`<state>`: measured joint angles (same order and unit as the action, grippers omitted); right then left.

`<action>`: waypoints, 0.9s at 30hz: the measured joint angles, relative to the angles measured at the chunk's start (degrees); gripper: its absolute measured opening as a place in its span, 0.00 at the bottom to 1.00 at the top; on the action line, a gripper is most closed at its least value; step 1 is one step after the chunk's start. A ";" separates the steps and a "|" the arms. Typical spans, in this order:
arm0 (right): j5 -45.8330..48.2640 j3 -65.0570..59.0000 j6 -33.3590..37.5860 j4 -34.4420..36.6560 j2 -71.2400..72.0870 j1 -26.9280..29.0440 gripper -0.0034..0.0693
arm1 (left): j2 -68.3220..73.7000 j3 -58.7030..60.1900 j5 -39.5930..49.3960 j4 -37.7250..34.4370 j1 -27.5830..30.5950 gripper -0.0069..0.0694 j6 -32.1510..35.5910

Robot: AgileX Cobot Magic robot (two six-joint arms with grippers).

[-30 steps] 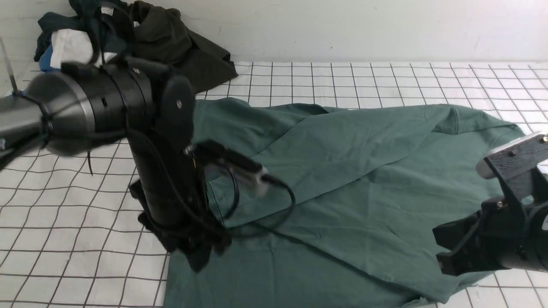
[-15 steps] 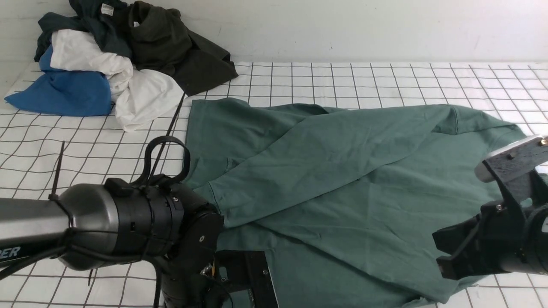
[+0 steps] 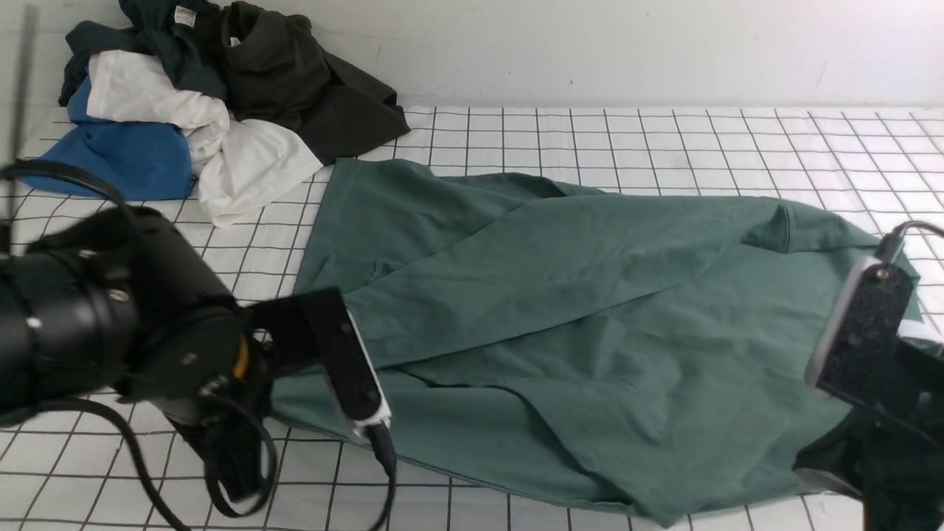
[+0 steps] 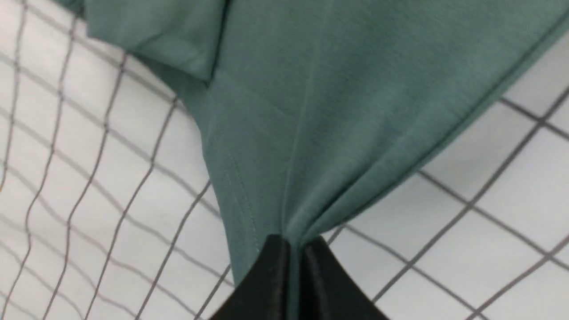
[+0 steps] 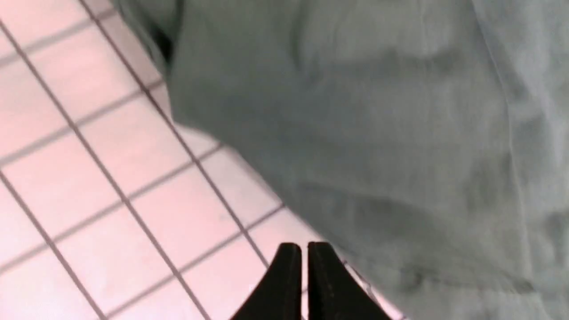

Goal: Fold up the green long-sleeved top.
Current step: Use both arms simultaneously to clamp the lower edge of the clothing fabric

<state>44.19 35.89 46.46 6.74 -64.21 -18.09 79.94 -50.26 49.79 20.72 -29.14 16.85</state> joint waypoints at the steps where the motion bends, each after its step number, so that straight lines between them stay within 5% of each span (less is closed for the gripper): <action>1: 0.88 0.00 -1.01 -2.48 -1.36 0.00 0.13 | -1.16 0.00 -0.07 -0.65 1.80 0.10 0.00; 6: -0.20 0.00 -3.55 -10.78 -7.68 0.00 0.30 | -3.07 0.00 -0.59 -3.46 7.25 0.10 0.17; 7: -3.47 0.00 -3.76 -12.64 -10.44 0.00 0.40 | -3.28 0.00 -0.61 -4.26 8.18 0.10 0.17; 13: -9.08 0.35 -3.88 -13.80 -19.02 -0.06 0.60 | -3.28 0.00 -0.66 -5.22 8.42 0.10 0.28; 24: -7.66 0.35 -0.79 -13.73 -19.90 -4.56 0.57 | -3.30 0.00 -1.57 -7.54 8.42 0.10 0.53; 27: -10.66 -0.21 0.64 -15.20 -22.17 -4.56 0.49 | -3.30 0.00 -1.76 -8.37 8.42 0.10 0.61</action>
<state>33.54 35.68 47.10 -8.46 -86.38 -22.65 76.64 -50.26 48.03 12.35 -20.71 17.46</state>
